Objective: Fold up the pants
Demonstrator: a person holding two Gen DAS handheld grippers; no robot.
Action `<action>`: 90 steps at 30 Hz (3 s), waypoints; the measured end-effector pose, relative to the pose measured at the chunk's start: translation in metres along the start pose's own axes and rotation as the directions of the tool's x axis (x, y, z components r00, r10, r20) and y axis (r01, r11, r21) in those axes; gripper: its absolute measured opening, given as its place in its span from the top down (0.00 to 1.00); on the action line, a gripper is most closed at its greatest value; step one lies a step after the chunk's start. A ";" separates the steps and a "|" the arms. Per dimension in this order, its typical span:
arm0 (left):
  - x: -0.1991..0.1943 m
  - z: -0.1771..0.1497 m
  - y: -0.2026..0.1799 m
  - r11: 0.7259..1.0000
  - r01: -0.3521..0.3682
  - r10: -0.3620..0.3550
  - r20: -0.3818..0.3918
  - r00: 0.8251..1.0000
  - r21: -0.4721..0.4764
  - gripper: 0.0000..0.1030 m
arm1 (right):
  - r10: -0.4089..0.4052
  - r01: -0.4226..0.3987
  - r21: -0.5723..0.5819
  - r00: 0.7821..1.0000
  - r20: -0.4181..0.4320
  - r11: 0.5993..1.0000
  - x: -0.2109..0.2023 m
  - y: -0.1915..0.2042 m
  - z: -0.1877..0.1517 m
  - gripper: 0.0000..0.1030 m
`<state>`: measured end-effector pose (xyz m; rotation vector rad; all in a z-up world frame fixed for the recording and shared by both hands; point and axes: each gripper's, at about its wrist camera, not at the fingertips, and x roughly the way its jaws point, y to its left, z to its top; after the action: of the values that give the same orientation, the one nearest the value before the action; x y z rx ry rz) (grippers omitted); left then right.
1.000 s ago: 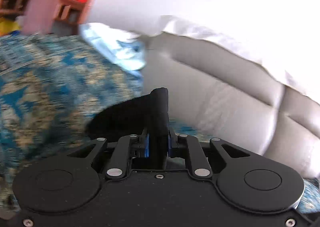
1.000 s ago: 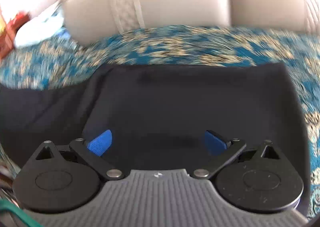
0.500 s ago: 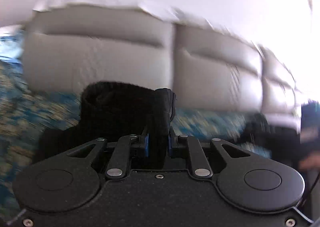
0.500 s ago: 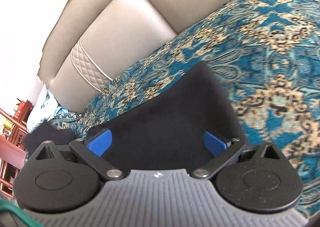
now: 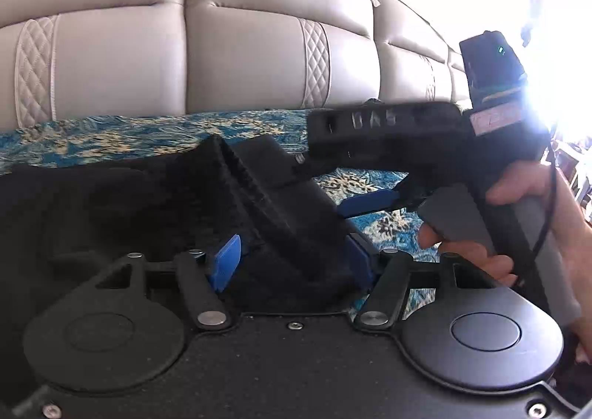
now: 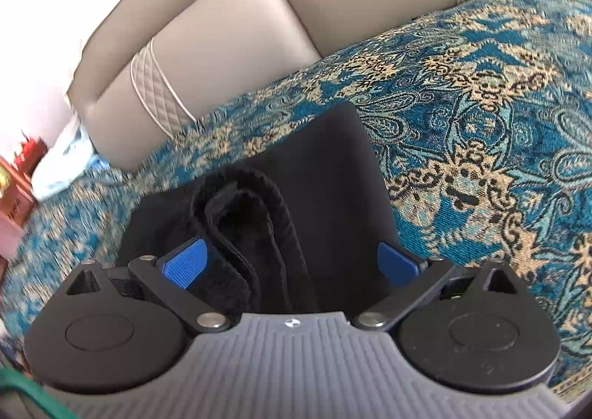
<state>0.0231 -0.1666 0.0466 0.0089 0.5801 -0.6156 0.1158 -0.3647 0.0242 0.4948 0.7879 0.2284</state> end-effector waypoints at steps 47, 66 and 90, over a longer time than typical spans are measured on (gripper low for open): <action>0.008 0.007 0.197 0.850 -0.479 0.482 -0.045 0.875 -0.220 0.72 | -0.163 0.198 -0.399 0.979 0.120 0.895 0.057 0.081 -0.022 0.39; 0.029 0.015 0.164 0.880 -0.458 0.458 -0.033 0.888 -0.127 0.60 | -0.256 0.318 -0.261 0.935 0.247 0.912 0.043 0.051 -0.001 0.62; 0.043 0.020 0.159 0.894 -0.441 0.443 0.007 0.896 -0.080 0.52 | -0.258 0.332 -0.245 0.922 0.288 0.911 0.044 0.039 0.014 0.61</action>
<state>0.1491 -0.0629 0.0154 0.0600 0.5533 -0.1473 0.1559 -0.3196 0.0252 0.1157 0.5596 -0.0064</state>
